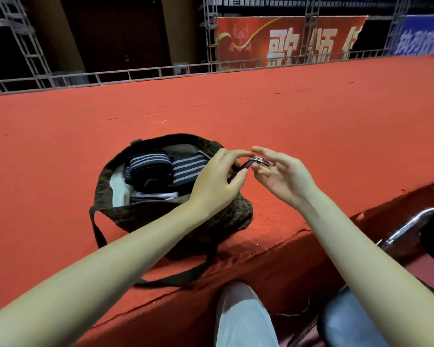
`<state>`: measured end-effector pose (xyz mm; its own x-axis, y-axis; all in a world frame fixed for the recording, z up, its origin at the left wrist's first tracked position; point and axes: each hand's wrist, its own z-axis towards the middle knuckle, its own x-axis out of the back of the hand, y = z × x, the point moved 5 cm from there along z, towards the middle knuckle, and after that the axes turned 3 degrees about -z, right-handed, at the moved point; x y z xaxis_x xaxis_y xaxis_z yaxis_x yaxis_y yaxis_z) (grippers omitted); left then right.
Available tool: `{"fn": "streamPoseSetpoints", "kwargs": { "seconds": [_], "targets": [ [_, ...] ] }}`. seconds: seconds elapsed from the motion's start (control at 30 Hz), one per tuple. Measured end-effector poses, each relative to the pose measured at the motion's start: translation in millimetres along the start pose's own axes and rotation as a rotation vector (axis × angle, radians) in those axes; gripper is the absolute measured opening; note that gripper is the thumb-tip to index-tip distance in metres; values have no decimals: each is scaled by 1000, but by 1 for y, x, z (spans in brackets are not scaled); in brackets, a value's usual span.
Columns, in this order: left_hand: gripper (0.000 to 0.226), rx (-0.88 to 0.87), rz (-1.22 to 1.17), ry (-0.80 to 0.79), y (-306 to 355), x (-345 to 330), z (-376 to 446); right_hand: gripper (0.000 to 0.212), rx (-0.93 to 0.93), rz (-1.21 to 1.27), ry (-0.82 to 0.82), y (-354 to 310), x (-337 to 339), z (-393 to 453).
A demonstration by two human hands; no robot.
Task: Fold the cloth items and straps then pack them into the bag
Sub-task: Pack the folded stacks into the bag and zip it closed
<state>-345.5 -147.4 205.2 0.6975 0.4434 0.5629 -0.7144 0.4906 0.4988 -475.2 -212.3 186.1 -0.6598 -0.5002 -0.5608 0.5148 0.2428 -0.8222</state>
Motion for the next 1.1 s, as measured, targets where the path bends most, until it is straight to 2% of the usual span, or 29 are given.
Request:
{"fn": "streamPoseSetpoints", "kwargs": {
  "seconds": [0.13, 0.23, 0.3, 0.5, 0.67, 0.83, 1.0, 1.1],
  "targets": [
    [24, 55, -53, 31, -2, -11, 4, 17, 76, 1, 70, 0, 9, -8],
    [23, 74, -63, 24, 1, -16, 6, 19, 79, 179, 134, -2, 15, -14],
    [24, 85, -74, 21, 1, -18, 6, 28, 74, 222, 133, -3, 18, -16],
    [24, 138, -153, 23, 1, -19, 7, 23, 94, 179, 105, -4, 21, -22],
    [20, 175, -198, 27, 1, -19, 8, 13, 161, 6, 153, -7, 19, -20],
    [16, 229, -280, 49, -2, -17, 4, 6, 219, -276, 234, -15, 10, -19],
    [35, 381, -599, 181, -10, -14, -1, 4, 254, -449, 201, -19, -15, -13],
    [38, 428, -669, 228, -10, -10, -6, 4, 275, -573, 173, -19, -31, -8]
  ]
}}
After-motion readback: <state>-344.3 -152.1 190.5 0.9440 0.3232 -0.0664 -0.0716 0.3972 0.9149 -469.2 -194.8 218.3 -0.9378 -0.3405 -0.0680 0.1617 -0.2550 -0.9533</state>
